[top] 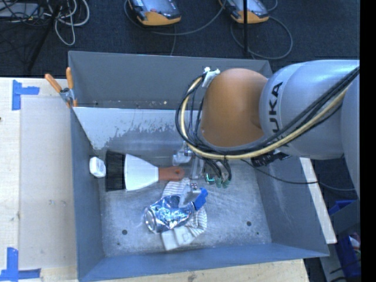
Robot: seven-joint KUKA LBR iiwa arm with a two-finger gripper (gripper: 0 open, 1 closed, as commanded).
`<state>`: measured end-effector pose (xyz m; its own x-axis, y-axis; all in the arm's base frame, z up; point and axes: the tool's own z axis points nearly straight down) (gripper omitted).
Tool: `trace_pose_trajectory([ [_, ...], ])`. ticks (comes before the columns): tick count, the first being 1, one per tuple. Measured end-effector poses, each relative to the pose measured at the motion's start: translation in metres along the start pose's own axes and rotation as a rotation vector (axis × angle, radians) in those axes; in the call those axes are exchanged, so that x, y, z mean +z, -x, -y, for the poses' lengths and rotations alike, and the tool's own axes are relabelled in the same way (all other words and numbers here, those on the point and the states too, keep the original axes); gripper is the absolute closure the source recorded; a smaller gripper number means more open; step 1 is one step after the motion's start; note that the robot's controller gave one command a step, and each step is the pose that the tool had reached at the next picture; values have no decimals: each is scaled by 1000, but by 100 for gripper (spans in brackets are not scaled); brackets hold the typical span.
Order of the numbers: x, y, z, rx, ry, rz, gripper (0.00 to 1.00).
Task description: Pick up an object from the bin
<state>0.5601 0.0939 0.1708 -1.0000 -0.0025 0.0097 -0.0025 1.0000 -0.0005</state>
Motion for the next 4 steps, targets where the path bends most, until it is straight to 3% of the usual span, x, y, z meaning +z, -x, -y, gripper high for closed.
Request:
trace_pose_trajectory([
  [1, -4, 2, 0, 2, 1, 8, 0],
  [2, 89, 28, -2, -30, 5, 12, 100],
  [3, 89, 28, -2, -30, 5, 12, 100],
  [4, 71, 5, 8, -92, 1, 5, 100],
])
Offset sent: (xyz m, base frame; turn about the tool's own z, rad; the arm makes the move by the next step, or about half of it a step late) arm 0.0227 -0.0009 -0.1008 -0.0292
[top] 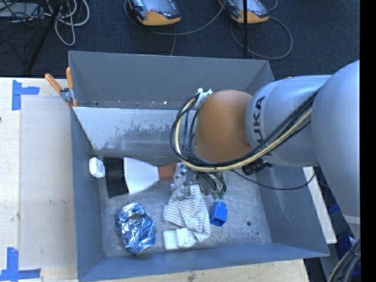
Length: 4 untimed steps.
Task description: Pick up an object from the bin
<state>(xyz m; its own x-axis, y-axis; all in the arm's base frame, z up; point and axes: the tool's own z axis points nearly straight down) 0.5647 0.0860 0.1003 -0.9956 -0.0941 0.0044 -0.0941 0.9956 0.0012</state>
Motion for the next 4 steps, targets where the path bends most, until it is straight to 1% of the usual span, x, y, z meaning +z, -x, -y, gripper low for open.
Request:
trace_pose_trajectory([
  [1, -15, 26, -12, -12, -1, 15, 100],
  [2, -13, -16, 12, -14, -2, 1, 0],
  [3, -13, -16, 11, -13, -1, 2, 0],
  [4, 4, -14, 11, -201, -1, 6, 0],
])
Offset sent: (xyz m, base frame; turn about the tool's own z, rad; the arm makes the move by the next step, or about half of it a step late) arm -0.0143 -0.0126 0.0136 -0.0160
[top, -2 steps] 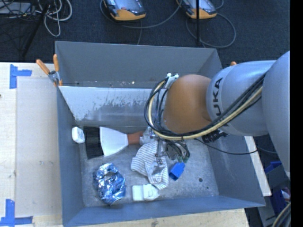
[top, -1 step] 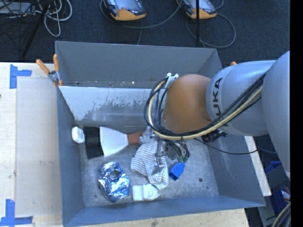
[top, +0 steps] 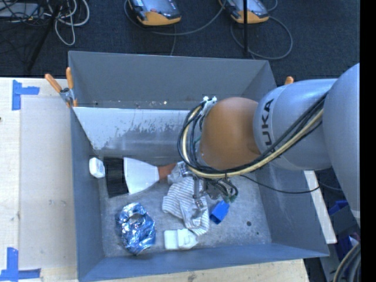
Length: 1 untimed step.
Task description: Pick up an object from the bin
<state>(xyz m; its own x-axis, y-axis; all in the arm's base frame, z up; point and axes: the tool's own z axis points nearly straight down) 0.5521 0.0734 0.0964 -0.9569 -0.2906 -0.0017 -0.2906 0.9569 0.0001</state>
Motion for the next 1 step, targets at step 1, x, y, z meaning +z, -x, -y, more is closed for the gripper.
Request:
trace_pose_trajectory([
  [1, 17, 8, 17, -174, 2, -3, 0],
])
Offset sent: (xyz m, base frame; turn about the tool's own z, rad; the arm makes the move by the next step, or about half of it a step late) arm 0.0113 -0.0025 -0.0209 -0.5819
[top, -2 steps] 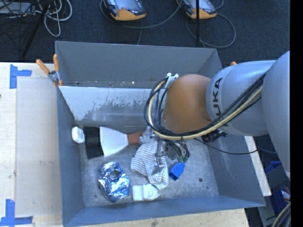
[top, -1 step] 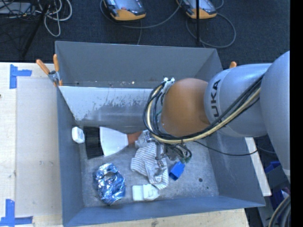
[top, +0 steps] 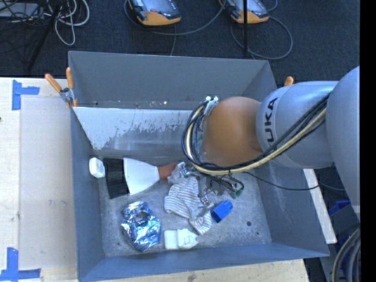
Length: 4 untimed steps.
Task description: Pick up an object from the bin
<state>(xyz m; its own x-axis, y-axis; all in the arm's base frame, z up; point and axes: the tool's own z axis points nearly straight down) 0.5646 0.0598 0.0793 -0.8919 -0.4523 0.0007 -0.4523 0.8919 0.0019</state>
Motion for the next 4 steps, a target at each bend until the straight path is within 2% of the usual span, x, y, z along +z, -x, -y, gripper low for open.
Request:
trace_pose_trajectory([
  [1, -3, 5, -7, -403, -5, -8, 100],
  [3, -4, 5, -7, -402, -5, -6, 100],
  [4, -47, 5, -10, -403, -1, 1, 100],
])
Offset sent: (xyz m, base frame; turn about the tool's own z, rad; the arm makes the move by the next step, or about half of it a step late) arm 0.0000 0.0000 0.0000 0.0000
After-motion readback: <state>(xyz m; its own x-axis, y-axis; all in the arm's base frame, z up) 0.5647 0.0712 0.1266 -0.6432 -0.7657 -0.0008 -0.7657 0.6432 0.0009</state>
